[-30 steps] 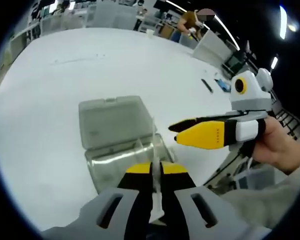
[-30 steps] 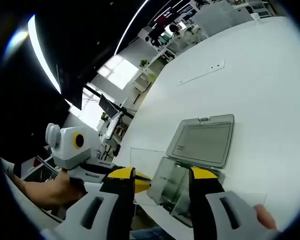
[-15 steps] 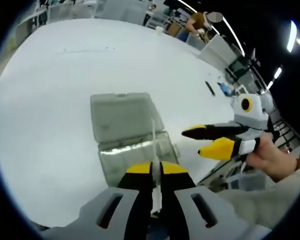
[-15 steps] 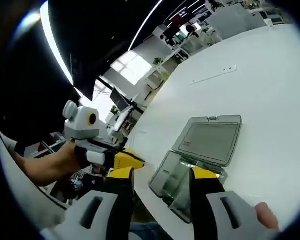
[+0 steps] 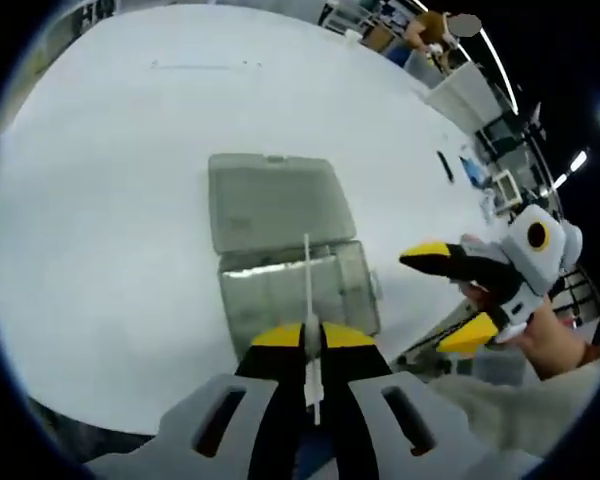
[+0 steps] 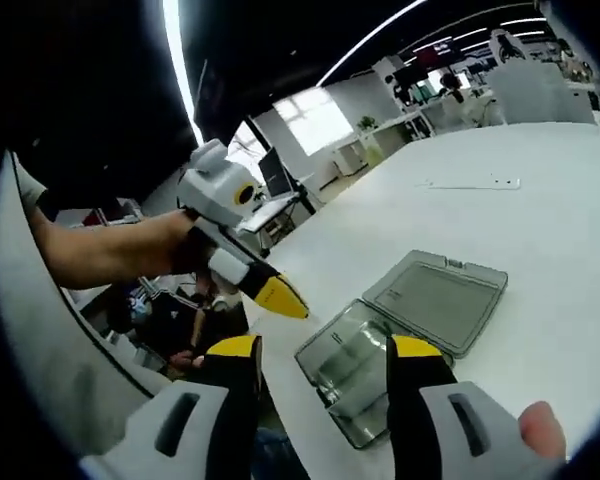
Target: Insert the divider into the dual guide fixture by aligning both edges with the guide slots and pushing it downward to the bottom, including one-sided entry, uneven engagement, binding, and posture correction.
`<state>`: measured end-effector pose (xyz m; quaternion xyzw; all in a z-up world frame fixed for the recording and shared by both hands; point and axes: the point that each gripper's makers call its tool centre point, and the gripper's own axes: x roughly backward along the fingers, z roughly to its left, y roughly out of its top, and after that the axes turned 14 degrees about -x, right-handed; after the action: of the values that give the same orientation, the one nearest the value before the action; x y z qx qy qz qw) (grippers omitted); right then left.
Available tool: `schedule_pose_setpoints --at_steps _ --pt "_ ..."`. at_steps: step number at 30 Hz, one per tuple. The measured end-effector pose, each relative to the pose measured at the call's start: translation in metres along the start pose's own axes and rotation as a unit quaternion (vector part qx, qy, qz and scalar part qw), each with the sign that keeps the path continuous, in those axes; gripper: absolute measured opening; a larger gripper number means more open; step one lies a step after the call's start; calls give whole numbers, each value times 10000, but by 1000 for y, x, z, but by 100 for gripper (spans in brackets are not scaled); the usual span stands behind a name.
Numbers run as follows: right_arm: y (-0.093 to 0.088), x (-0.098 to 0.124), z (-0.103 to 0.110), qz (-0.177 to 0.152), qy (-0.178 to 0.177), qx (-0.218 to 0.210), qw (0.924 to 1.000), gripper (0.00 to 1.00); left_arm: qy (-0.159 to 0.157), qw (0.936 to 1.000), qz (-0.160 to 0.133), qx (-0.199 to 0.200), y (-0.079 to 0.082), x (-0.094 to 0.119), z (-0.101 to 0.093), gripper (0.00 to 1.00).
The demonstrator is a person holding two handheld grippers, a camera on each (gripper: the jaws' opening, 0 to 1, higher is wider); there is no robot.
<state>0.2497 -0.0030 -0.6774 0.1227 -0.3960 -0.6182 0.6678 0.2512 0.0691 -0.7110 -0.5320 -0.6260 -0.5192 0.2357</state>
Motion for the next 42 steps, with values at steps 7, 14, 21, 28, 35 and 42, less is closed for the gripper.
schedule_pose_setpoints --at_steps 7,14,21,28,35,42 --pt "-8 -2 4 205 16 486 9986 50 46 9996 199 177 0 -7 5 1" --pt "-14 -3 9 379 39 948 9948 52 61 9987 378 333 0 -15 3 1" --pt "-17 -3 9 477 56 1119 9926 55 125 9979 538 343 -4 -21 2 1" --pt "-20 -3 10 554 49 1262 9904 58 157 9966 648 475 -12 -25 7 1" --pt "-22 -3 12 598 68 1289 9898 58 193 9953 707 627 -18 -27 11 1" --pt "-23 -3 13 624 70 1292 9896 58 153 9945 699 765 -18 -33 14 1"
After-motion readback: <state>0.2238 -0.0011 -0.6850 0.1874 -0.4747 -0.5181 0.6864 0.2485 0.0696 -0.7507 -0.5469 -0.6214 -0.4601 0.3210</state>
